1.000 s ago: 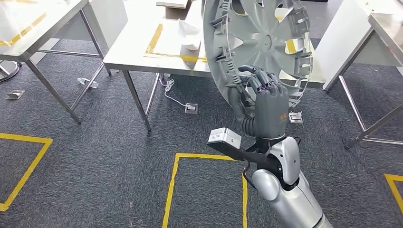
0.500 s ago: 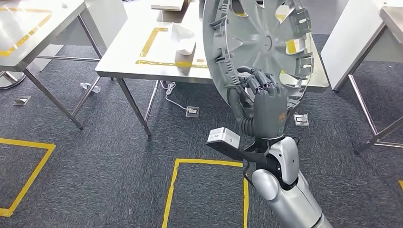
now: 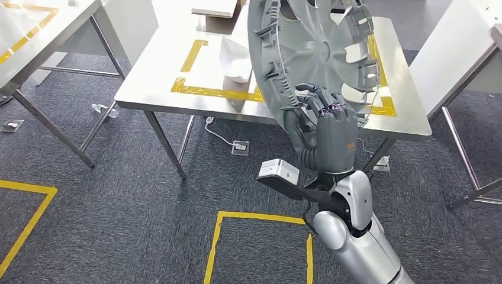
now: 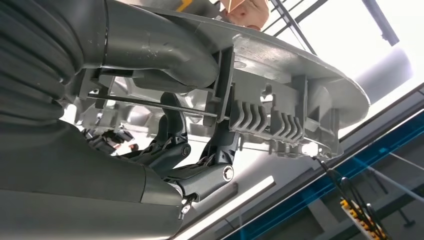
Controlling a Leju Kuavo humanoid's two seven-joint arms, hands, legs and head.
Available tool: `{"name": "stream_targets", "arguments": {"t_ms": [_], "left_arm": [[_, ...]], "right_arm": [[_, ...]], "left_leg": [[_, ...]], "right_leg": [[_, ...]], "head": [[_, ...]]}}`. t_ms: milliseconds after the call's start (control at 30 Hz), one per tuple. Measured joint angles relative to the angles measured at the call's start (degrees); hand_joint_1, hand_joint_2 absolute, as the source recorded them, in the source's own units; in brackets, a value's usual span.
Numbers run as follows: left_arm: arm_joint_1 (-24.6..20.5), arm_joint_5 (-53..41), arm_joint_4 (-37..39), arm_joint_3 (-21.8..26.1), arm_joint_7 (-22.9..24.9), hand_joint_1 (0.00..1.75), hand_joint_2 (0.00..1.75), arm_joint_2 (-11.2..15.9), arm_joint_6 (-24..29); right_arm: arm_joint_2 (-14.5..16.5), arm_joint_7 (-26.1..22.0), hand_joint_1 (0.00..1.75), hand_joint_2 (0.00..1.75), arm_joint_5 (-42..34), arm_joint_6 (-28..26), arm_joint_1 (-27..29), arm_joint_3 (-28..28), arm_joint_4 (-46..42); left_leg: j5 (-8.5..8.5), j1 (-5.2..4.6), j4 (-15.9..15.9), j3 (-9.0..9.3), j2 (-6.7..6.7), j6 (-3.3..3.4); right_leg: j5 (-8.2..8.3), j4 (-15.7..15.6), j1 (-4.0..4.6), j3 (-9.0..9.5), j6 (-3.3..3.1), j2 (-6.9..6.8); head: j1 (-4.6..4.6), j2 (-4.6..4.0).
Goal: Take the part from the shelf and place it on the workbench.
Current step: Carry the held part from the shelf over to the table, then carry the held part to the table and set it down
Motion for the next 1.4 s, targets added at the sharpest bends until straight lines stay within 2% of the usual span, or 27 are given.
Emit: {"name": "stream_targets", "arguments": {"t_ms": [67,100,133,233,267,300,367,433,467,533,567,600,633,733,767,833,900,967,1033,1067,1100,1133,1167,1200,1267,1333,1400], "left_arm": [[0.2,0.1,0.0,0.0,0.0,0.00,1.75,0.0,0.0],[0.2,0.1,0.0,0.1,0.0,0.00,1.75,0.0,0.0],[0.3,0.1,0.0,0.2,0.0,0.00,1.75,0.0,0.0],[0.4,0.2,0.1,0.5,-0.1,0.00,1.75,0.0,0.1],[0.4,0.2,0.1,0.5,-0.1,0.00,1.75,0.0,0.1],[0.3,0.2,0.1,0.6,-0.1,0.00,1.75,0.0,0.1],[0.0,0.2,0.0,0.6,-0.1,0.00,1.75,0.1,0.1],[-0.4,0.2,0.0,0.7,0.0,0.00,1.75,0.0,0.2],[-0.4,0.2,0.0,0.7,0.0,0.00,1.75,0.0,0.1],[-0.2,0.2,0.0,0.7,0.0,0.00,1.75,0.0,0.1],[-0.1,0.2,0.0,0.8,0.0,0.00,1.75,0.0,0.1],[0.0,0.2,0.0,0.8,0.0,0.00,1.75,0.1,0.1],[0.1,0.2,0.0,0.8,0.0,0.00,1.75,0.1,0.1],[0.4,0.0,0.2,0.8,0.1,0.00,1.75,0.2,0.0],[0.4,-0.2,0.3,0.8,0.1,0.00,1.75,0.2,0.0],[0.1,-0.3,0.3,0.8,0.2,0.00,1.75,0.1,-0.1],[-0.2,-0.3,0.3,0.8,0.2,0.00,1.75,0.1,-0.1],[-0.3,-0.3,0.3,0.8,0.2,0.00,1.75,0.1,-0.1],[-0.2,-0.3,0.3,0.8,0.2,0.00,1.75,0.1,-0.1],[-0.2,-0.3,0.3,0.8,0.2,0.00,1.75,0.1,-0.1],[-0.1,-0.4,0.3,0.8,0.2,0.00,1.75,0.1,-0.1],[-0.1,-0.4,0.3,0.8,0.2,0.00,1.75,0.1,-0.1],[-0.1,-0.6,0.3,0.8,0.3,0.00,1.75,0.1,-0.2],[-0.2,-0.7,0.3,0.8,0.4,0.00,1.75,0.0,-0.3],[-0.6,-1.1,0.5,0.8,0.7,0.00,1.75,-0.1,-0.6],[-1.2,-1.7,0.5,0.8,1.1,0.00,1.75,-0.1,-1.2],[-1.8,-2.6,0.5,0.6,1.2,0.00,1.75,-0.1,-2.4]], "right_arm": [[-0.1,0.0,1.75,1.75,0.0,0.0,0.1,0.0,0.2],[-0.1,0.0,1.75,1.75,0.0,0.0,0.2,0.0,0.3],[-0.1,0.0,1.75,1.75,0.0,0.0,0.3,0.0,0.5],[-0.5,0.0,1.75,1.75,0.0,0.0,0.4,0.0,0.9],[-0.5,0.0,1.75,1.75,-0.1,-0.1,0.3,0.1,1.0],[-0.5,0.1,1.75,1.75,-0.1,0.0,0.2,0.1,1.0],[-0.4,0.2,1.75,1.75,-0.2,0.1,-0.2,0.1,1.0],[-0.3,0.2,1.75,1.75,-0.2,0.2,-0.5,0.1,1.0],[-0.2,0.2,1.75,1.75,-0.2,0.3,-0.6,0.1,1.0],[-0.2,0.2,1.75,1.75,-0.3,0.4,-0.7,0.1,1.1],[-0.2,0.3,1.75,1.75,-0.3,0.5,-0.7,0.1,1.1],[-0.2,0.4,1.75,1.75,-0.5,0.7,-0.7,0.1,1.3],[-0.2,0.5,1.75,1.75,-0.6,0.9,-0.7,0.1,1.5],[-0.2,1.2,1.75,1.75,-1.3,2.0,-1.3,0.1,2.7],[-0.2,1.5,1.75,1.75,-1.6,2.4,-1.7,0.1,3.2],[-0.1,1.9,1.75,1.75,-2.0,2.9,-2.4,0.1,4.0],[0.0,2.0,1.75,1.75,-2.2,2.9,-2.9,0.1,4.5],[-0.1,1.9,1.75,1.75,-2.2,3.0,-3.1,0.1,5.1],[-0.1,1.9,1.75,1.75,-2.2,3.0,-3.1,0.1,5.8],[-0.1,2.0,1.75,1.75,-2.2,3.0,-3.1,0.1,6.1],[-0.1,2.2,1.75,1.75,-2.4,3.2,-3.2,0.1,6.5],[-0.1,2.5,1.75,1.75,-2.7,3.5,-3.3,0.0,7.0],[-0.1,2.9,1.75,1.75,-3.0,3.9,-3.7,-0.1,7.9],[-0.1,3.2,1.75,1.75,-3.5,4.4,-4.4,-0.3,9.2],[-0.1,3.4,1.75,1.75,-4.5,5.1,-6.1,-1.1,12.6],[0.2,3.3,1.75,1.75,-5.8,5.9,-9.1,-2.3,17.4],[0.7,3.2,1.75,1.75,-6.8,6.8,-13.4,-3.8,24.6]], "left_leg": [[-1.85,-0.02,-0.1,2.31,-0.34,-0.06],[-2.86,-0.03,-0.1,3.64,-0.51,-0.15],[-3.94,-0.03,-0.1,5.00,-0.64,-0.25],[-7.31,-0.21,0.2,8.04,-0.95,-0.92],[-8.06,-0.29,0.5,8.86,-1.01,-1.27],[-8.40,-0.32,0.9,9.39,-1.06,-1.60],[-7.22,-0.23,4.5,8.64,-0.66,-2.16],[-6.02,-0.11,11.5,4.06,0.02,-2.66],[-6.89,-0.06,14.9,1.20,0.27,-2.85],[-11.70,0.01,18.1,-3.49,0.39,-2.98],[-14.00,0.02,17.8,-4.99,0.40,-2.95],[-14.83,0.02,16.1,-5.88,0.43,-2.92],[-13.55,0.02,13.5,-6.36,0.51,-2.90],[-0.36,-0.09,4.8,-6.67,1.29,-2.58],[2.45,-0.12,3.6,-6.56,1.47,-2.23],[2.71,-0.10,3.3,-5.72,1.38,-1.30],[1.85,0.09,2.9,-4.51,1.09,-0.43],[0.60,0.13,2.3,-2.91,0.79,0.12],[-1.01,0.02,2.0,-0.89,0.48,0.34],[-1.94,-0.10,1.9,0.33,0.26,0.39],[-2.94,-0.26,1.9,1.69,0.02,0.41],[-3.97,-0.42,1.9,3.10,-0.17,0.43],[-5.00,-0.55,1.8,4.27,-0.30,0.45],[-5.99,-0.70,1.9,5.46,-0.46,0.40],[-7.67,-0.87,2.1,7.03,-0.82,0.01],[-8.11,-0.95,2.8,7.86,-1.03,-0.69],[-7.25,-0.94,5.8,6.32,-0.66,-1.24]], "right_leg": [[-4.77,0.2,0.06,-3.43,0.14,0.00],[-5.05,-1.6,0.05,-4.23,0.25,-0.01],[-2.62,-4.5,0.02,-4.61,0.26,-0.02],[10.96,-13.1,0.28,-4.90,-0.19,-0.35],[13.05,-14.1,0.37,-4.57,-0.48,-0.38],[13.26,-14.3,0.45,-3.83,-0.88,-0.38],[12.56,-14.4,0.34,-2.08,-1.82,-0.23],[11.23,-14.5,0.25,-0.27,-2.54,-0.28],[10.32,-14.5,0.22,0.70,-2.71,-0.27],[8.32,-14.6,0.12,2.92,-2.81,-0.09],[7.27,-14.6,0.03,4.22,-2.78,0.03],[6.17,-14.6,-0.09,5.63,-2.68,0.11],[5.02,-14.6,-0.22,7.08,-2.49,0.14],[1.69,-14.6,-0.19,10.21,-1.52,0.42],[0.95,-14.7,-0.08,10.98,-1.09,0.55],[0.88,-14.3,0.01,11.60,-0.31,0.61],[3.06,-9.7,-0.07,9.09,0.17,0.40],[3.10,-2.2,-0.04,3.54,0.36,0.24],[-1.39,1.8,0.10,-1.44,0.28,0.23],[-3.73,1.7,0.20,-3.06,0.17,0.22],[-4.79,0.3,0.32,-4.13,-0.04,0.22],[-3.88,-2.1,0.48,-4.71,-0.36,0.23],[-0.29,-5.3,0.72,-4.98,-0.85,0.20],[4.67,-8.6,1.11,-5.21,-1.36,0.26],[12.69,-12.7,1.68,-4.89,-2.17,0.57],[14.02,-13.4,1.69,-3.94,-2.61,0.82],[13.84,-14.2,1.35,-3.02,-3.07,0.78]], "head": [[0.02,0.00],[0.04,0.00],[0.06,0.00],[0.17,0.00],[0.15,0.00],[0.10,0.00],[0.01,0.00],[-0.11,0.00],[-0.15,0.00],[-0.17,0.00],[-0.18,0.00],[-0.21,0.00],[-0.22,0.00],[-0.36,0.00],[-0.39,0.00],[-0.31,0.00],[-0.19,0.00],[-0.04,0.00],[0.02,0.00],[0.06,0.00],[0.09,0.00],[0.13,0.00],[0.16,0.00],[0.11,0.00],[-0.01,0.00],[-0.02,0.00],[-0.05,0.00]]}}
